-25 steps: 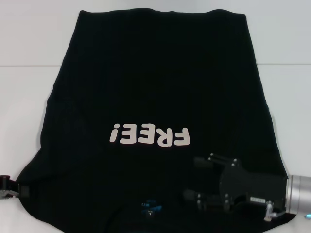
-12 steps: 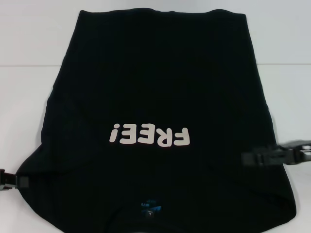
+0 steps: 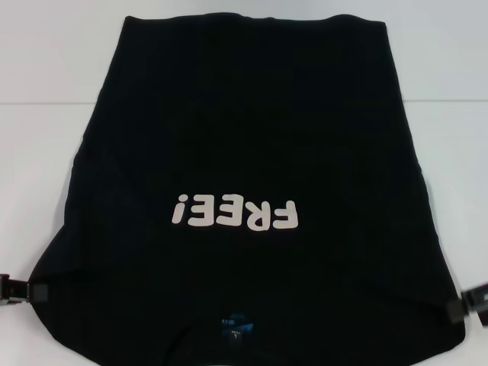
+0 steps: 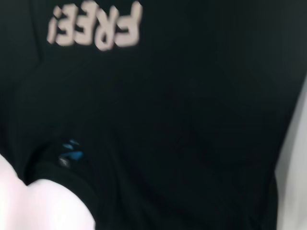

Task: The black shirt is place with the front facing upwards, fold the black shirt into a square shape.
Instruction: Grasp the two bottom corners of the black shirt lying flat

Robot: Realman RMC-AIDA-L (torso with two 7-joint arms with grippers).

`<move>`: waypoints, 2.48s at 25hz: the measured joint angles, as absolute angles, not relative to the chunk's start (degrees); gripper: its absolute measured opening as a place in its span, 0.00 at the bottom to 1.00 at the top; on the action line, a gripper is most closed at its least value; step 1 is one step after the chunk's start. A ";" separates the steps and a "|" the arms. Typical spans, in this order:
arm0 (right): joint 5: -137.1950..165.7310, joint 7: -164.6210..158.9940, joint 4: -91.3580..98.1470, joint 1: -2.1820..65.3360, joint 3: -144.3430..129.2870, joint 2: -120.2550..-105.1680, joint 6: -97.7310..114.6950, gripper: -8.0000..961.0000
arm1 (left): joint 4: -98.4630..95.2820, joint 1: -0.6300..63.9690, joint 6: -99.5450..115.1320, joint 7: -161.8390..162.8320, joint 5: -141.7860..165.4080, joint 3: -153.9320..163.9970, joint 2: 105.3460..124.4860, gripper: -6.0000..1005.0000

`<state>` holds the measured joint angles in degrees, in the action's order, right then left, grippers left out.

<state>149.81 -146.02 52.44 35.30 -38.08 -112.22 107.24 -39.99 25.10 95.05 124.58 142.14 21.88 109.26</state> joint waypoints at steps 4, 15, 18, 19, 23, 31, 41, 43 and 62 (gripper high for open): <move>150.83 -144.84 50.58 34.85 -38.30 -112.63 104.97 0.92 | -40.00 25.23 94.99 124.62 142.10 21.88 109.40 0.03; 152.01 -142.67 48.75 34.86 -41.37 -113.38 99.96 0.92 | -39.81 25.40 94.07 124.84 142.10 21.89 109.50 0.03; 152.10 -142.09 48.85 35.21 -41.82 -114.04 99.60 0.92 | -39.79 25.45 94.01 124.83 142.10 21.89 109.50 0.03; 152.13 -142.07 48.85 35.29 -41.98 -114.19 99.57 0.92 | -39.77 25.48 93.98 124.82 142.08 21.89 109.51 0.03; 152.23 -142.06 48.66 35.44 -42.60 -114.39 98.94 0.92 | -39.72 25.50 93.95 124.74 142.08 21.88 109.50 0.03; 152.14 -141.93 48.58 35.49 -42.89 -114.59 98.27 0.92 | -39.58 25.42 93.91 124.62 142.07 21.88 109.59 0.03; 151.75 -141.06 47.39 36.47 -42.89 -115.27 98.24 0.91 | -38.97 25.36 93.51 124.55 142.12 21.93 109.59 0.03; 151.75 -140.79 46.67 36.73 -42.89 -115.28 98.19 0.91 | -38.97 25.36 93.51 124.54 142.11 21.89 109.59 0.03; 152.02 -140.71 46.38 36.48 -42.72 -114.09 96.67 0.88 | -39.03 25.58 93.42 124.54 142.12 21.92 109.59 0.03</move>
